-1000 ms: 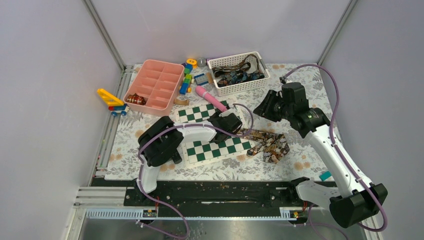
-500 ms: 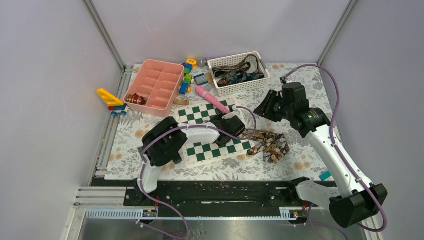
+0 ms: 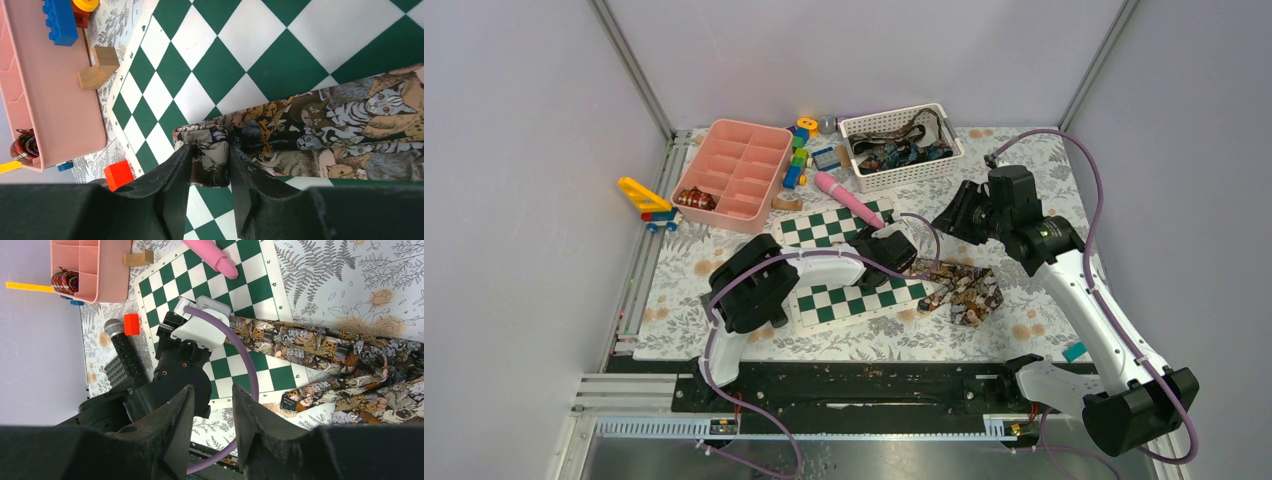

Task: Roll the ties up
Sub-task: Roll the tie at the center of the board.

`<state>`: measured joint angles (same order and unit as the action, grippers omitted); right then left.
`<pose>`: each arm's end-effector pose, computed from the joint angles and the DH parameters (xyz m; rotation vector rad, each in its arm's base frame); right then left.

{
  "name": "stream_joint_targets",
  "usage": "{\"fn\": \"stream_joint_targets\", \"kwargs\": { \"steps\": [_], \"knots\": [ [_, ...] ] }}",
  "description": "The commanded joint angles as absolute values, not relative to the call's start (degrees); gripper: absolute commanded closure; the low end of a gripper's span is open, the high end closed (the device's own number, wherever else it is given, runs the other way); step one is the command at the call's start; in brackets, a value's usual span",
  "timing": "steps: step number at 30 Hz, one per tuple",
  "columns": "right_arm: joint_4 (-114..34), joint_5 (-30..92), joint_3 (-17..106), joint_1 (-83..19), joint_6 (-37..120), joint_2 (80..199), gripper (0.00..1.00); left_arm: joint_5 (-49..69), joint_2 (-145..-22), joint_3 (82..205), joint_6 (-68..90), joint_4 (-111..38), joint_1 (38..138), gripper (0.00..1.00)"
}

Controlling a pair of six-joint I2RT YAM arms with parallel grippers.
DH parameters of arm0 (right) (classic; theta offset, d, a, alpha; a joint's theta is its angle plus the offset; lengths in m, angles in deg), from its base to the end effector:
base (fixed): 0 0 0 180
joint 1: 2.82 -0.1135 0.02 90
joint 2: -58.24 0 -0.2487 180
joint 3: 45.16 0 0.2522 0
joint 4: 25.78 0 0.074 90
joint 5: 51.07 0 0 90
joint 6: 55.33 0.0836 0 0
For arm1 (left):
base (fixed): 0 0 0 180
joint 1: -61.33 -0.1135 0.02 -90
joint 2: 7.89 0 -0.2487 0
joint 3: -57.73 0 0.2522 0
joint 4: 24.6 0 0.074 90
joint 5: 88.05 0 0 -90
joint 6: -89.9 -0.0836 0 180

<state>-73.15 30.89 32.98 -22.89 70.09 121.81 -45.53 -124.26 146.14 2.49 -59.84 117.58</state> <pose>0.2638 0.1088 0.3147 0.2124 2.2133 0.7021 0.2802 -0.3084 0.1016 0.8148 2.1395 0.6058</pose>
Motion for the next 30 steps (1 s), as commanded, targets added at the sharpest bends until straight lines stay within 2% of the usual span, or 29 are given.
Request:
{"fn": "stream_joint_targets", "kwargs": {
  "steps": [1, 12, 15, 30],
  "knots": [
    [-72.86, 30.82, 32.85, -22.42, 70.14, 120.60, 0.59, -42.72, -123.99, 148.55, 2.68, -60.74, 117.93, 0.65],
    [-72.82, 30.20, 32.93, -22.41, 70.52, 120.81, 0.58, -39.82, -123.52, 149.54, 3.68, -62.44, 117.93, 0.62],
    [-72.81, 29.98, 33.02, -22.41, 70.78, 120.89, 0.58, -39.03, -123.23, 149.51, 4.31, -62.45, 117.93, 0.59],
    [-72.77, 29.79, 33.29, -22.42, 70.95, 121.10, 0.58, -35.95, -123.53, 149.39, 5.91, -62.45, 117.77, 0.61]
  ]
}}
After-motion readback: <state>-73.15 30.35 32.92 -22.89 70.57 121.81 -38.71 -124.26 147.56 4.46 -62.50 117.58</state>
